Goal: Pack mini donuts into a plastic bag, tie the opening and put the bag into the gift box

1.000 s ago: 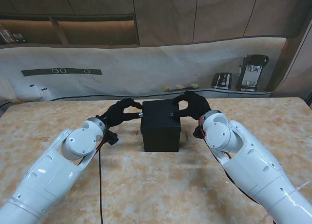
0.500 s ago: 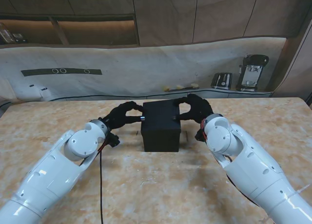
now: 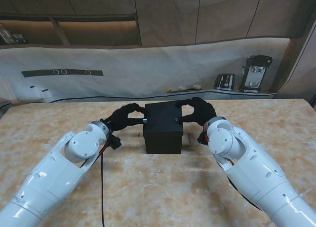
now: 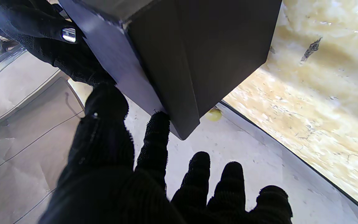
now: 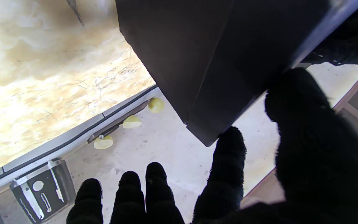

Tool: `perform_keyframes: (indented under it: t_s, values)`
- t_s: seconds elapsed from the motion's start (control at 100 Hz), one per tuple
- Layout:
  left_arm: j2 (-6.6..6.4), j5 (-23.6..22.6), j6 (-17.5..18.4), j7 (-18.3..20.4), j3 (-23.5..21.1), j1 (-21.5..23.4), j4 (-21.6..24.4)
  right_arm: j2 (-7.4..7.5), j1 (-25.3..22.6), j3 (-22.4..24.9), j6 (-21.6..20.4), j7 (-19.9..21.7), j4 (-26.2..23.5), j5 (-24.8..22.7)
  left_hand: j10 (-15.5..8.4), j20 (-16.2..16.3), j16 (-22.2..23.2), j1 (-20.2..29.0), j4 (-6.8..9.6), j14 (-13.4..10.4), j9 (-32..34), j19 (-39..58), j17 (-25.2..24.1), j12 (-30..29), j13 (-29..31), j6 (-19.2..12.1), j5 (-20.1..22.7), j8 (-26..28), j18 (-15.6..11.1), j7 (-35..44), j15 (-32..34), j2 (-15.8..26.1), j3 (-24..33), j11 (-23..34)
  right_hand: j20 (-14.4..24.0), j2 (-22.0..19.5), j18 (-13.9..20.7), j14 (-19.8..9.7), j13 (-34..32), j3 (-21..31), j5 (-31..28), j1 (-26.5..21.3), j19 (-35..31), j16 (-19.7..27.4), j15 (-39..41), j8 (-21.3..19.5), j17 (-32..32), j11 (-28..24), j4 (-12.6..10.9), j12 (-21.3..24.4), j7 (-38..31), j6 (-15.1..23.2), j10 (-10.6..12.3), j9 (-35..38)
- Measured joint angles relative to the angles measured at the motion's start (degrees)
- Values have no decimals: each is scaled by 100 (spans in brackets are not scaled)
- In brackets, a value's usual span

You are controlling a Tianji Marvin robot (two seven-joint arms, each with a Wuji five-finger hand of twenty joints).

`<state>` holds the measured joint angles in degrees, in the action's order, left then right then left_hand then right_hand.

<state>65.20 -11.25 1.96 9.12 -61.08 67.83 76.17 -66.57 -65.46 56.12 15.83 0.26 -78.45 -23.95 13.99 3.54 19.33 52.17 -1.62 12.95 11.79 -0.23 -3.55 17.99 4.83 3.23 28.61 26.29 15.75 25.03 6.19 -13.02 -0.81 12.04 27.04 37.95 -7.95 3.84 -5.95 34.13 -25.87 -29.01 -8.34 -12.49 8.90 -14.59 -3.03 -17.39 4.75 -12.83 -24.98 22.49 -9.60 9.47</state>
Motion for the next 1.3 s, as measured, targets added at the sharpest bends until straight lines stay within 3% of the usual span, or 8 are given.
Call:
perform_keyframes:
  t_s: [0.4,0.97,0.98,1.01,1.03,1.3]
  values:
    - [-11,-18,-21,16,-2,12,6,-30,-16,-58,227,-98,0,114,-1,-2,0,0,0,-1,0,0,6,0,0,-77,-9,-4,0,0,0,0,0,0,-4,-11,-8,0,0,-69,86,139,7,-1,0,3,0,6,4,0,112,478,0,0]
    - [-12,-99,-19,-22,-73,115,122,-6,-326,142,242,-67,-273,-4,-1,-4,0,0,0,-2,0,0,7,0,0,-322,-15,-15,-1,0,0,0,0,54,-4,-25,-9,0,0,-38,165,-10,8,-2,-1,234,2,6,4,0,343,435,0,0]
    - [-13,-101,-20,-22,-75,118,126,-4,-328,142,242,-65,-276,-6,-1,-5,0,0,0,-2,0,0,7,0,0,-327,-16,-15,-1,0,0,0,0,54,-4,-24,-9,0,0,-25,152,-15,11,-2,-1,225,2,5,4,0,335,350,0,0]
    - [-13,-106,-20,-21,-79,124,138,1,-335,142,244,-47,-280,-12,-1,-5,0,0,0,-2,0,1,7,0,0,-193,-8,-17,-1,-2,0,0,0,55,-4,-10,-9,-4,0,102,28,-183,17,-2,-1,140,2,6,0,0,73,-798,2,0]
    - [-14,-111,-21,-21,-80,128,143,4,-343,141,250,-32,-278,-13,-2,-5,0,0,0,-2,0,1,7,0,0,-103,13,-6,-1,4,0,0,0,55,-4,-10,-9,-4,0,102,-64,-169,17,-2,-2,126,3,5,0,0,1,-1131,2,0]
    - [-28,-186,-24,-16,-159,226,239,22,-421,177,274,-12,-332,2,-2,-6,0,0,0,-3,0,1,7,0,0,-58,80,-5,-2,34,0,0,0,57,-4,-74,-50,-4,0,24,80,-76,20,-3,-2,140,3,5,-1,0,45,-1061,3,0]
